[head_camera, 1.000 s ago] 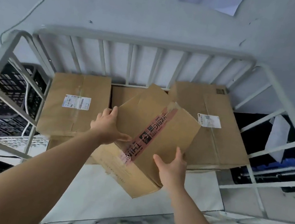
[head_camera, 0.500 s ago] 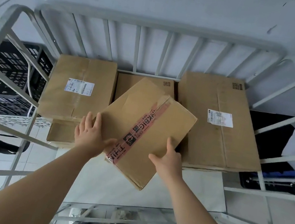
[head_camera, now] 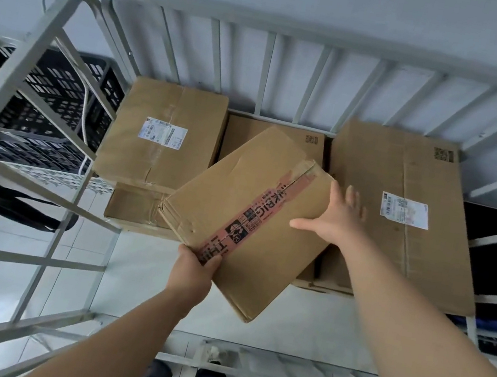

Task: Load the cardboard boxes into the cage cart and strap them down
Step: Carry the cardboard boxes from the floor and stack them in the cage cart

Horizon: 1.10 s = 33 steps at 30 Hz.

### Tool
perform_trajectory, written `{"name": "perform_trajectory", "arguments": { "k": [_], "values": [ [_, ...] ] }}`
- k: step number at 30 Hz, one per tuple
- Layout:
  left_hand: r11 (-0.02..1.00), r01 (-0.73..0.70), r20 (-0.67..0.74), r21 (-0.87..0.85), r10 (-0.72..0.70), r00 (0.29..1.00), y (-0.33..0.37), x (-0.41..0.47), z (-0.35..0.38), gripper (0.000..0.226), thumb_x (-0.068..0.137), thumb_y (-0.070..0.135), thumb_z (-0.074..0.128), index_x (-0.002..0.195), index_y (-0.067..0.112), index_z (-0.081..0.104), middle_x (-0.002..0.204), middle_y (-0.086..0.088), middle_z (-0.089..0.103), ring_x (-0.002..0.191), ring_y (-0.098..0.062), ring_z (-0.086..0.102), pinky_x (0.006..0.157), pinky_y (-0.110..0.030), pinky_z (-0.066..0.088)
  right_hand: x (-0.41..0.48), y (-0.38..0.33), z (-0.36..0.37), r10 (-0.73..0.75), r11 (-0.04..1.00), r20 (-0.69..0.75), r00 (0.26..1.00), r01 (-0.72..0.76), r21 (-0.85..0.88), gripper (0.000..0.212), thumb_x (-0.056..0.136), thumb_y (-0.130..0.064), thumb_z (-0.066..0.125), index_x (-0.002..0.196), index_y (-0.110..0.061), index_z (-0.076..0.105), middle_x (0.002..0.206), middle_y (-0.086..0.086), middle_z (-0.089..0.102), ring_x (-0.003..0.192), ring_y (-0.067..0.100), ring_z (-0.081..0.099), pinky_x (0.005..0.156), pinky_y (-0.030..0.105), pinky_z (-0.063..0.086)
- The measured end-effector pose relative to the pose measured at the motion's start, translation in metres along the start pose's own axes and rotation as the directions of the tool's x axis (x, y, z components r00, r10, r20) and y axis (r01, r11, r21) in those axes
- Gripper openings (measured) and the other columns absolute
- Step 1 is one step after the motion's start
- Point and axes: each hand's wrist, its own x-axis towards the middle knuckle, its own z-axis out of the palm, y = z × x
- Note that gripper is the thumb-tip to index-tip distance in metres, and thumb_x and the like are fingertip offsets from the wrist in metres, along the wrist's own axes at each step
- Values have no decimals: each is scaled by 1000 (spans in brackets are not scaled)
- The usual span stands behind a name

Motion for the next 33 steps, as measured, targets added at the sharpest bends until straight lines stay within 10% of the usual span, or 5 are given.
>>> {"name": "perform_trajectory", "arguments": {
  "k": [11, 20, 33],
  "values": [
    [1000, -24, -15, -13, 24, 1000, -14, -18, -43, 46, 85, 35, 69, 111, 14, 36, 114, -4, 56, 95, -20, 54, 77, -33, 47, -43, 0, 21, 96, 964, 70, 993, -111, 241, 105, 56, -62, 81, 136, -10, 36, 138, 12, 46, 122, 31, 48, 94, 43, 46],
    [932, -27, -178, 362, 97, 979, -31, -29, -150, 84, 60, 72, 72, 120, 22, 41, 118, 2, 62, 106, -25, 62, 86, -40, 51, -117, -68, 44, 42, 997, 10, 999, -43, 66, 78, 50, -81, 66, 92, -17, 51, 86, -3, 61, 77, 20, 58, 54, 28, 40],
    [814, -26, -241, 580, 202, 949, -62, 8, -277, 82, 63, 68, 71, 120, 22, 35, 107, 3, 63, 97, -24, 64, 67, -31, 43, -157, -187, 108, -16, 984, 86, 996, 0, 178, 71, 55, -80, 64, 88, -18, 63, 83, -4, 65, 69, 15, 60, 68, 32, 55]
  ]
}}
